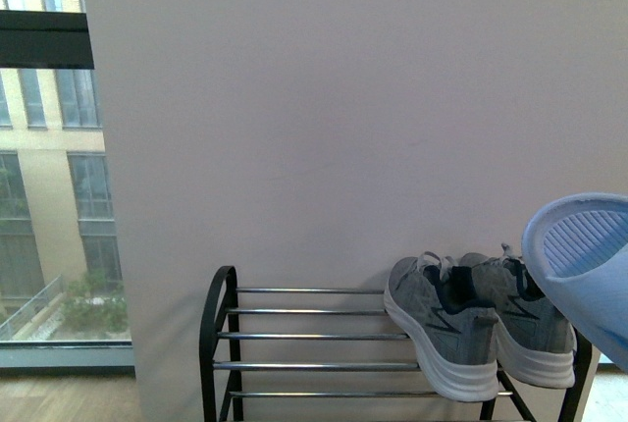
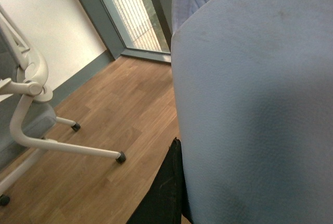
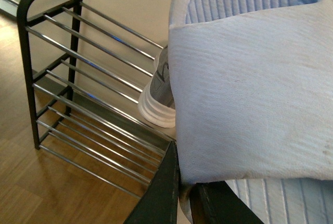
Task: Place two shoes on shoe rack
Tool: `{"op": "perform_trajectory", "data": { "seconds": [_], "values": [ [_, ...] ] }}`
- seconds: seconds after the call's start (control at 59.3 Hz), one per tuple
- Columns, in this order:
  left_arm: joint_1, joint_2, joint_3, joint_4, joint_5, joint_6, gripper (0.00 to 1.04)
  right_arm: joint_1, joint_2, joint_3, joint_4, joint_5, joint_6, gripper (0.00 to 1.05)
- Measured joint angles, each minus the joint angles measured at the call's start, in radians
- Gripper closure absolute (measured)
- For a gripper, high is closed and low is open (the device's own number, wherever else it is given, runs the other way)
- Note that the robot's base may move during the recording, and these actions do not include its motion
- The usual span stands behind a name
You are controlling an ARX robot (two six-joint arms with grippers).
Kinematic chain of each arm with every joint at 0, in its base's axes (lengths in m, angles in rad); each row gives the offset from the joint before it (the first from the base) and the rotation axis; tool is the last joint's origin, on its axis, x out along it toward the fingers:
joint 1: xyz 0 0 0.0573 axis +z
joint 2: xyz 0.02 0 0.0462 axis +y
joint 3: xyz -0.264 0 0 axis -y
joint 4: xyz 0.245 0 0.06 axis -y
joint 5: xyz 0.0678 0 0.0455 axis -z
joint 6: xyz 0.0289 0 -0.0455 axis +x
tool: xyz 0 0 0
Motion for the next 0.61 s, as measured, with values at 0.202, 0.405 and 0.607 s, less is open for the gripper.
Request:
{"op": "perform_trajectory", "data": {
  "seconds": [0.202, 0.405, 0.607],
  "values": [
    [0.000, 0.000, 0.000, 0.000, 0.002, 0.000, 1.03, -0.001, 0.000, 0.000, 0.000, 0.001, 0.000, 1.03],
    [0.000, 0.002, -0.001, 0.000, 0.000, 0.000, 1.03, 0.004, 0.001, 0.000, 0.000, -0.005, 0.000, 1.03],
    [0.000, 0.003, -0.001, 0.000, 0.002, 0.000, 1.03, 0.003, 0.002, 0.000, 0.000, 0.000, 0.000, 1.03]
  ]
}}
